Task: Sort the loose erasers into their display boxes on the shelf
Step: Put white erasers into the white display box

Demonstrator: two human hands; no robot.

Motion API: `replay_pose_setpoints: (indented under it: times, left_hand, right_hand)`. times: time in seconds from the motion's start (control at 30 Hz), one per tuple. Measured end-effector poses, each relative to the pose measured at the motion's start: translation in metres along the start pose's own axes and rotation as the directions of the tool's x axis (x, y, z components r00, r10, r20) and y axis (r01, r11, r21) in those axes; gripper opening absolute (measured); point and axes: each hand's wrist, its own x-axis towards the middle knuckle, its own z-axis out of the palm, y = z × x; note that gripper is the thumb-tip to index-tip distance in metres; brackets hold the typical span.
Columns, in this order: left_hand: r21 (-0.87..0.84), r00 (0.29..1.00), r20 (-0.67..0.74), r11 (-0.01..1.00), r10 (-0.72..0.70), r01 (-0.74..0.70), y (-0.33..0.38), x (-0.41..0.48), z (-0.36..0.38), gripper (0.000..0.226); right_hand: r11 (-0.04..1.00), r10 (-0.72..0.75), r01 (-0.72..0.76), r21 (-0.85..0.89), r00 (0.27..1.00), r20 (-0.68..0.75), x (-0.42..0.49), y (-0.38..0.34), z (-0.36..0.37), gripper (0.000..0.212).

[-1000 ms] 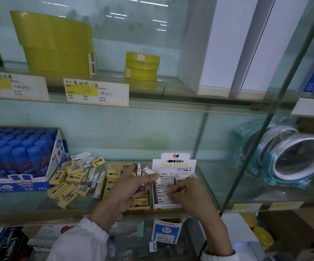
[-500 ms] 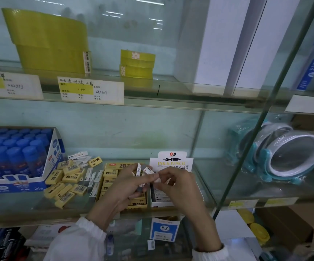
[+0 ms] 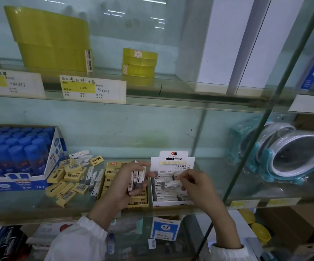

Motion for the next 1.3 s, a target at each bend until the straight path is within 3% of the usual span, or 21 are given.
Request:
replay_pose_setpoints:
  times: [0.13,0.3,0.43,0.57,0.63,0.73,0.83,1.07,1.3]
  left_hand:
    - [-0.026,1.0,-0.007,1.0,0.001,-0.001,0.0,0.001,-0.003,0.048]
    - [0.068,0.997,-0.036,0.996,0.063,-0.06,0.001,-0.002,0.0,0.035]
    - [0.109,0.996,-0.051,0.992,0.075,-0.069,-0.001,-0.002,0.0,0.032]
    - [0.141,0.998,-0.032,0.988,0.062,-0.057,-0.001,-0.003,0.001,0.036]
    - [0.148,0.998,-0.012,0.987,0.058,-0.055,0.0,-0.003,0.001,0.031]
    - [0.158,0.999,0.024,0.986,0.041,-0.044,0.0,-0.005,0.002,0.025]
    - [0.213,0.999,0.026,0.976,0.031,-0.036,-0.002,-0.006,0.002,0.019]
    - [0.238,0.997,0.038,0.969,0.06,-0.067,-0.005,-0.002,-0.006,0.019]
    - [0.291,0.993,0.079,0.951,0.087,-0.106,-0.005,-0.001,-0.004,0.019]
  right_hand:
    - [0.994,-0.045,0.053,-0.095,0.996,0.078,0.001,0.001,0.004,0.016]
    - [0.952,-0.104,0.136,-0.274,0.986,0.128,0.006,0.0,0.015,0.017]
    - [0.947,-0.157,0.184,-0.265,0.98,0.12,0.007,-0.002,0.018,0.021]
    - [0.964,-0.135,0.164,-0.211,0.98,0.146,0.007,0.0,0.016,0.022]
    - [0.977,-0.139,0.15,-0.15,0.987,0.083,0.006,-0.002,0.016,0.016]
    - [0.989,-0.104,0.108,0.102,0.994,-0.041,0.002,-0.012,0.019,0.018]
    - [0.966,-0.102,0.098,0.239,0.995,0.002,0.003,-0.023,0.025,0.027]
    - [0.975,-0.053,0.051,0.218,0.999,0.004,0.005,-0.025,0.035,0.012]
    - [0.907,-0.031,0.015,0.421,0.999,0.031,0.005,-0.025,0.026,0.005]
